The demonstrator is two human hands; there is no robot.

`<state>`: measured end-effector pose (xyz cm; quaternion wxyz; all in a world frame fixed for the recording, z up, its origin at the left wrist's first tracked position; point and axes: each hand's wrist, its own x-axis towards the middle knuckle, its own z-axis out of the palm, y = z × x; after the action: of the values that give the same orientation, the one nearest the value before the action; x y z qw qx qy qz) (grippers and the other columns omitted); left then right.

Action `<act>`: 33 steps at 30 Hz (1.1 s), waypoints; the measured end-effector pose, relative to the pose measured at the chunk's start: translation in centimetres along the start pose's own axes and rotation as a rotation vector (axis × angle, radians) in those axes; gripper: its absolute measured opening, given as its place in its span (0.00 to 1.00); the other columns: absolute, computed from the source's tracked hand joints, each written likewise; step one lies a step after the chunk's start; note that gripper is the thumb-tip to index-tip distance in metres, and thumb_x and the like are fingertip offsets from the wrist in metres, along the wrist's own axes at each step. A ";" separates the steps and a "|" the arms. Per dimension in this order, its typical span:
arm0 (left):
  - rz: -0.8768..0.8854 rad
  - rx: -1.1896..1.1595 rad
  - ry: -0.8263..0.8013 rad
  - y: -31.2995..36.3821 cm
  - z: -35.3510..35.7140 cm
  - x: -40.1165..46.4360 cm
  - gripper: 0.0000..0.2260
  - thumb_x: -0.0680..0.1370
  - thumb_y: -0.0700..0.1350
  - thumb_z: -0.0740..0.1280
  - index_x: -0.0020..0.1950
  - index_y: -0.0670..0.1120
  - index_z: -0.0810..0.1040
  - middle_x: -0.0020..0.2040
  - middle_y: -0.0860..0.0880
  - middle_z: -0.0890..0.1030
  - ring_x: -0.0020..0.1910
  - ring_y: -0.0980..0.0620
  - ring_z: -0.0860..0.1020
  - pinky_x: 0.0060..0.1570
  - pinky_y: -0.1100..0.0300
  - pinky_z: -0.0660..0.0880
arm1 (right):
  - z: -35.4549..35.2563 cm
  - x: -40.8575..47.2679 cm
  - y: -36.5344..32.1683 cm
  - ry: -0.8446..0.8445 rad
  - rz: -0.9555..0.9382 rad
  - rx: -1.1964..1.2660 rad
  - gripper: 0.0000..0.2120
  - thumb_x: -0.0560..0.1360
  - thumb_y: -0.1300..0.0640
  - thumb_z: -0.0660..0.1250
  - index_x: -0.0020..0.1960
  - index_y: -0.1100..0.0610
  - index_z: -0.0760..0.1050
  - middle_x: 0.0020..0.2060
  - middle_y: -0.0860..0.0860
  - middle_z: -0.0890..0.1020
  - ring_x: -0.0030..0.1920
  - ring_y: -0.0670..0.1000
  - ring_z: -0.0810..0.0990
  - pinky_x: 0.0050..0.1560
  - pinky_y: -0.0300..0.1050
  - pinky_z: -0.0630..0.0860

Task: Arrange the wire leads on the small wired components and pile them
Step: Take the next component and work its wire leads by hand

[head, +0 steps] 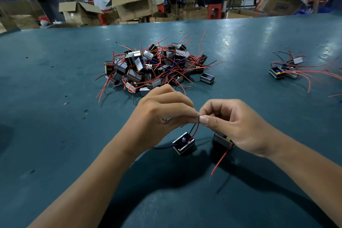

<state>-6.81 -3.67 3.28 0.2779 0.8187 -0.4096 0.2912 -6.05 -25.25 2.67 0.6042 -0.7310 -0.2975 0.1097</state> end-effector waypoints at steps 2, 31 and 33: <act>0.012 0.015 -0.017 0.0 -0.1 0.0 0.03 0.75 0.42 0.76 0.47 0.44 0.87 0.45 0.51 0.83 0.43 0.49 0.75 0.44 0.53 0.74 | 0.0 0.0 0.0 -0.017 0.002 -0.005 0.06 0.74 0.54 0.68 0.44 0.57 0.78 0.29 0.44 0.72 0.29 0.40 0.66 0.31 0.28 0.64; -0.877 -0.793 -0.120 1.0 0.2 0.2 0.08 0.79 0.44 0.70 0.40 0.46 0.82 0.32 0.53 0.76 0.31 0.55 0.68 0.33 0.62 0.64 | 0.6 -0.4 1.0 0.167 -0.194 -0.408 0.06 0.78 0.53 0.68 0.43 0.52 0.75 0.26 0.44 0.67 0.27 0.43 0.62 0.29 0.33 0.61; -0.670 -0.622 -0.075 0.7 -0.3 0.1 0.03 0.77 0.42 0.71 0.43 0.48 0.82 0.36 0.55 0.77 0.34 0.55 0.71 0.35 0.62 0.67 | 0.4 -0.4 1.1 0.166 -0.157 -0.380 0.07 0.77 0.50 0.67 0.43 0.51 0.75 0.26 0.43 0.67 0.27 0.43 0.63 0.29 0.34 0.62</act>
<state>-7.44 -3.90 3.72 0.5742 0.7937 -0.2001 0.0184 -6.22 -25.20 1.41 0.4848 -0.8128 -0.3181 -0.0560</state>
